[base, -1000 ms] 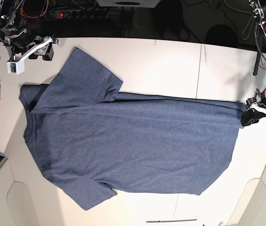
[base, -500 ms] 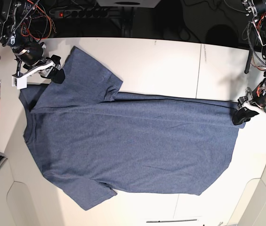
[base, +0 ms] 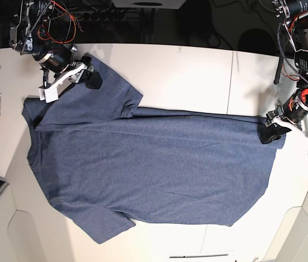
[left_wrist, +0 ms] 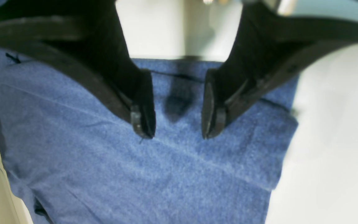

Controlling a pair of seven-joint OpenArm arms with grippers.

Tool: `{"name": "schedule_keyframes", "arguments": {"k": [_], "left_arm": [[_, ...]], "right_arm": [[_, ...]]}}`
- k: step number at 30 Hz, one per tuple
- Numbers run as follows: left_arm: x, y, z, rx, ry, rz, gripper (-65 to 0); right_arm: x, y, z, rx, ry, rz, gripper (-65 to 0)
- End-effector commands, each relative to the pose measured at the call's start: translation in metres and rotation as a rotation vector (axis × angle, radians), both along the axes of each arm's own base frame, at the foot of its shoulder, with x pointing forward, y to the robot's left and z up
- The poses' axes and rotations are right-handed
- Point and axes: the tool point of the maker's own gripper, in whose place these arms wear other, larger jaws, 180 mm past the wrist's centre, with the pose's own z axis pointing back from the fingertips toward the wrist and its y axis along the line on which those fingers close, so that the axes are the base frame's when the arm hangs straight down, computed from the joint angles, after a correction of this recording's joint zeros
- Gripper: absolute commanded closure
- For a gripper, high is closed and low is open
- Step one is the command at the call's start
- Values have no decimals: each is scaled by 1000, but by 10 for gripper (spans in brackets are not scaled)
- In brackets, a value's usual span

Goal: Layout the t-shirt on the table in an organized manner, then fold the t-shirt properly
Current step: 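Grasp the folded edge with both grippers near the printed letters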

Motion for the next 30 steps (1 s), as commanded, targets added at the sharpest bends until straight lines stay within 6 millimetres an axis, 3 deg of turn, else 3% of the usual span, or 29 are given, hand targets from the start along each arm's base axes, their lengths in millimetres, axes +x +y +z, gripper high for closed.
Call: {"name": "schedule_keyframes", "arguments": {"k": [1, 3, 7, 10, 15, 21, 27, 28, 30], "left_arm": [[12, 8, 19, 12, -61, 6, -282], [12, 8, 19, 12, -61, 6, -282], [12, 8, 19, 12, -61, 6, -282], [12, 8, 19, 12, -62, 7, -282], [12, 8, 19, 11, -62, 7, -282], [12, 8, 19, 12, -63, 7, -282], [12, 9, 20, 12, -65, 8, -282], [12, 9, 20, 12, -65, 8, -282], [12, 9, 20, 12, -65, 8, -282]], "right_arm": [[-11, 0, -6, -25, 43, 30, -87], [-10, 2, -5, -23, 38, 32, 0], [0, 7, 7, -19, -4, 34, 0], [20, 10, 27, -18, -89, 50, 0], [84, 12, 64, -29, -248, 52, 0], [170, 17, 123, -99, -489, 47, 0], [217, 43, 164, -193, -626, 134, 0], [220, 48, 166, -212, -634, 156, -50], [225, 55, 165, -256, -641, 197, -265]]}}
